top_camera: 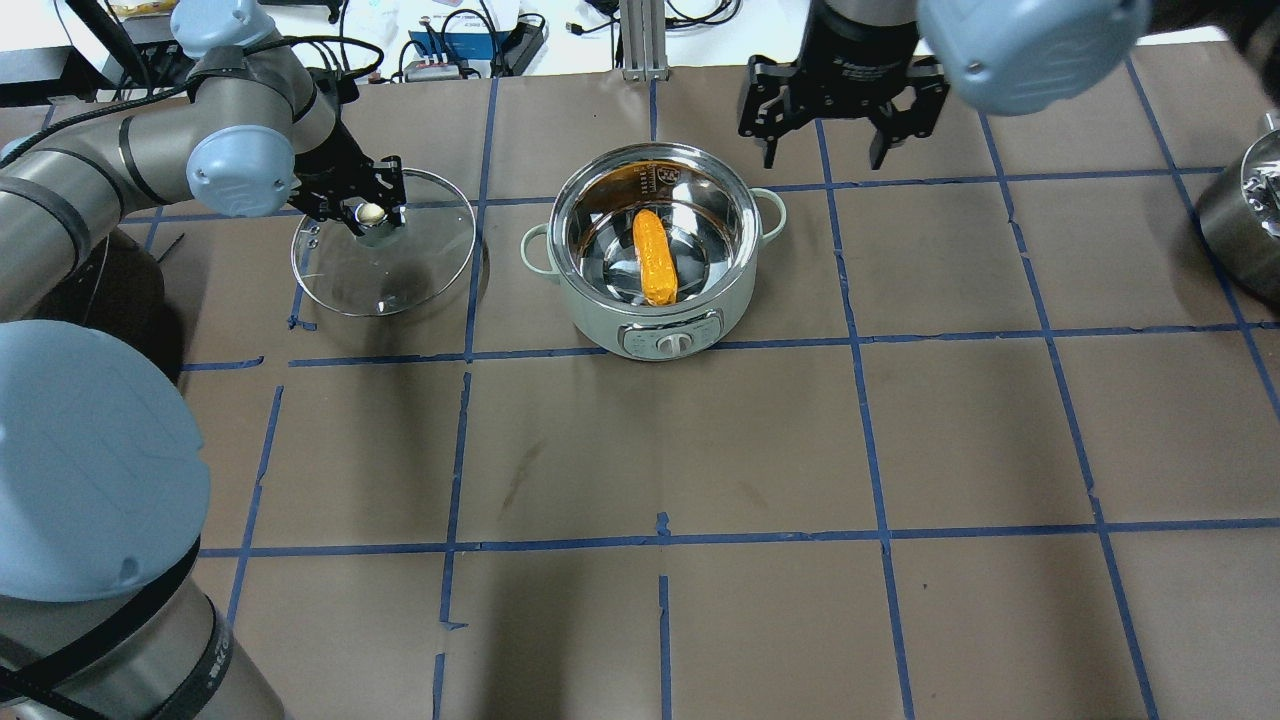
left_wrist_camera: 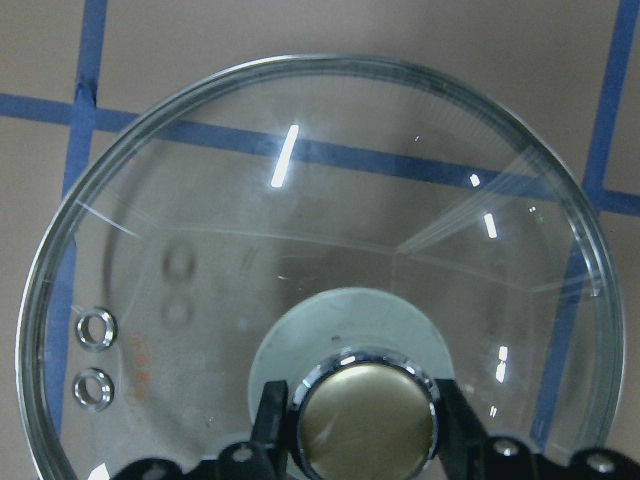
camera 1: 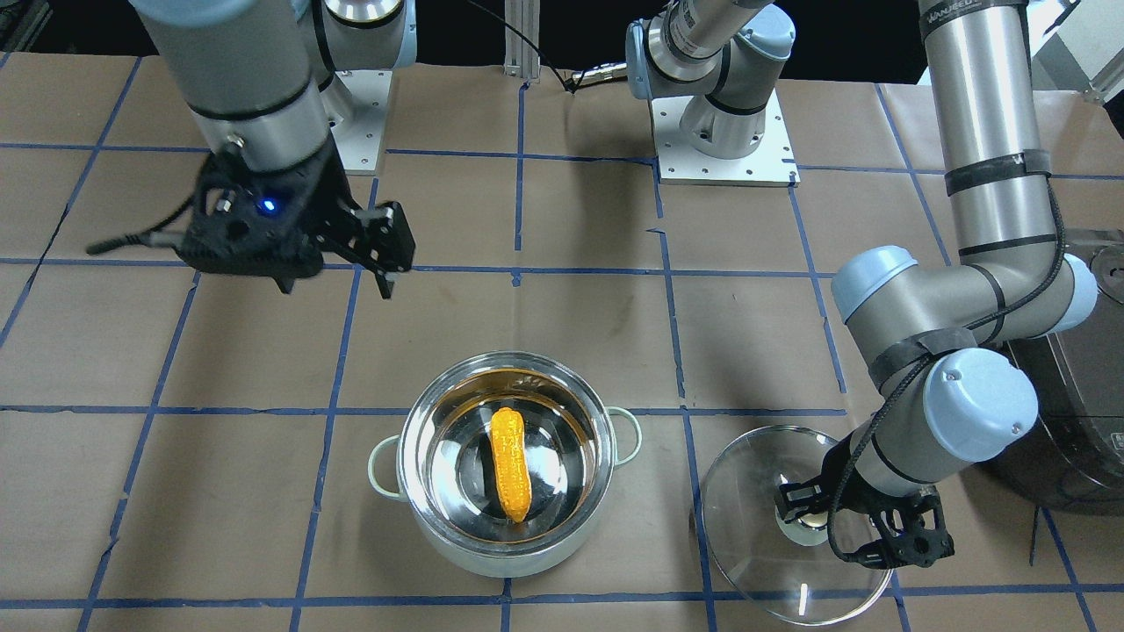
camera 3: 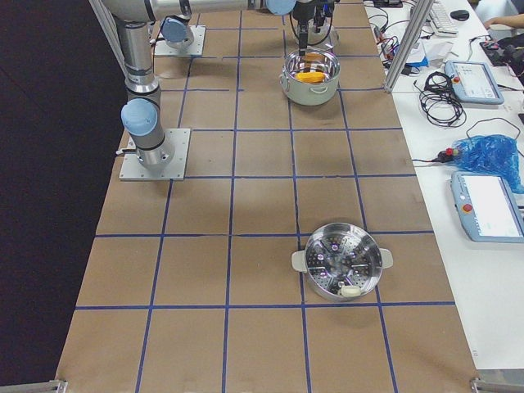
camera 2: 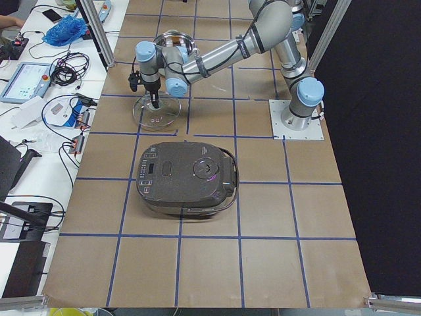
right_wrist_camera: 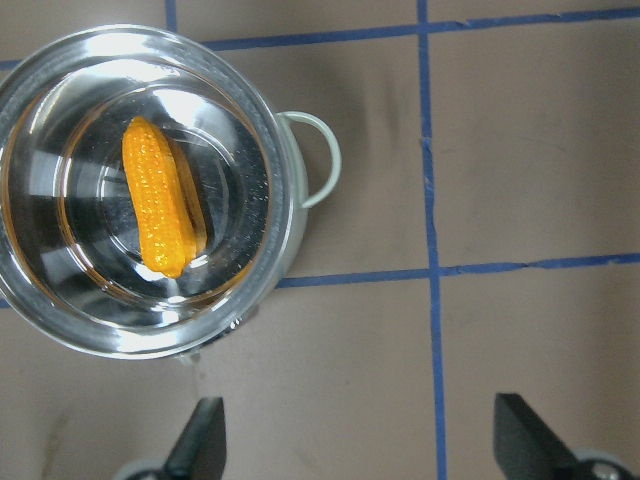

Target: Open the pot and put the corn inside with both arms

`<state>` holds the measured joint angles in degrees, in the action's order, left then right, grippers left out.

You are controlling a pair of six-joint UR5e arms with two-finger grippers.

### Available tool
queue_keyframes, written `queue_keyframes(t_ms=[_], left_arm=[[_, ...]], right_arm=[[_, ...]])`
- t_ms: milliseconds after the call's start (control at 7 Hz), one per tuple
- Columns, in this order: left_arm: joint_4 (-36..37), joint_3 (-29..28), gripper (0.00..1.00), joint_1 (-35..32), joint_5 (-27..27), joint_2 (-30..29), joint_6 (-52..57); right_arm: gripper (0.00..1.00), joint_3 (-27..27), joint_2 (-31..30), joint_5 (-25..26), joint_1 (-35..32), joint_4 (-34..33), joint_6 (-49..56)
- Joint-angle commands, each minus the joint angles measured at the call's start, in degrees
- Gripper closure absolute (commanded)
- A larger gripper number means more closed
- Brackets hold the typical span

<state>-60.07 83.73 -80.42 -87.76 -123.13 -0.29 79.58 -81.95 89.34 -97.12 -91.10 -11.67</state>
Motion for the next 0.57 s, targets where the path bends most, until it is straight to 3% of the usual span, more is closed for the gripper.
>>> queue_keyframes(t_ms=[0, 429], left_arm=[[0.5, -0.4, 0.00, 0.1, 0.0, 1.4, 0.1], [-3.4, 0.4, 0.00, -1.9, -0.1, 9.1, -0.9]], right_arm=[[0.18, 2.3, -5.1, 0.2, 2.5, 7.9, 0.7], [0.17, 5.6, -7.3, -0.1, 2.5, 4.5, 0.8]])
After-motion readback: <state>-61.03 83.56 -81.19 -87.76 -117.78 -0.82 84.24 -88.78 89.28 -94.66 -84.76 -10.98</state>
